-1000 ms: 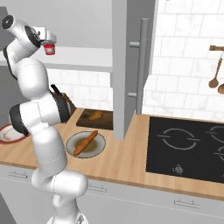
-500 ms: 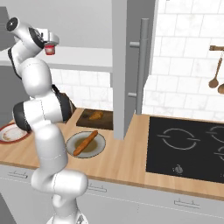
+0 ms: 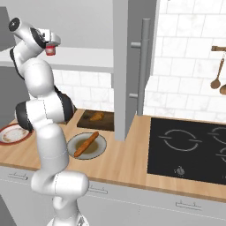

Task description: From the different types of pastries on the counter, select a croissant and place it on the cutting board. Then retrieve a jar of jam from the cabinet and place it alongside the croissant on the cutting board.

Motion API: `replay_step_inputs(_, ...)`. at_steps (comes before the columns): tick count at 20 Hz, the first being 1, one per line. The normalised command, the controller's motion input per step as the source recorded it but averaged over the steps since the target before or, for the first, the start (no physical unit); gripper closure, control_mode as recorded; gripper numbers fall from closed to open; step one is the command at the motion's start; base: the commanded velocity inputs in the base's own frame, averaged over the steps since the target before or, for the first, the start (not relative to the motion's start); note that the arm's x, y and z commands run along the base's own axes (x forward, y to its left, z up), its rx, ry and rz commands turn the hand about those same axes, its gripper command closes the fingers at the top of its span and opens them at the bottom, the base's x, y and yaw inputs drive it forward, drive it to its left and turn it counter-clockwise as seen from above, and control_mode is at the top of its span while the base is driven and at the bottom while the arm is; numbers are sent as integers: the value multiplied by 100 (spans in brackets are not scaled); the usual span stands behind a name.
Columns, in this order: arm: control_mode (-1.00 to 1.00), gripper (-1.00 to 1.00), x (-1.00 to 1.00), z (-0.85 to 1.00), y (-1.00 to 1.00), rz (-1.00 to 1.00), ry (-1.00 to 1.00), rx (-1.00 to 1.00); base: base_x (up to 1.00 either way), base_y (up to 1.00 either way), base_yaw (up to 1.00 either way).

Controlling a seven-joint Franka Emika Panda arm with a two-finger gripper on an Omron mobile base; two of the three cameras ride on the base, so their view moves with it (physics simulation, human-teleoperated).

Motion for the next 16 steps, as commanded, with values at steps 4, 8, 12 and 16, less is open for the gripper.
replay_step_inputs(4,-100,-100,0,-24,0,0,0,0,0,0,0)
replay_step_inputs(8,-100,-100,0,-43,0,0,0,0,0,0,0)
replay_step_inputs(12,-100,100,-3,-37,10,0,0,0,0,0,0)
replay_step_inputs(16,-100,100,1,-1,0,1,3,0,0,0,0)
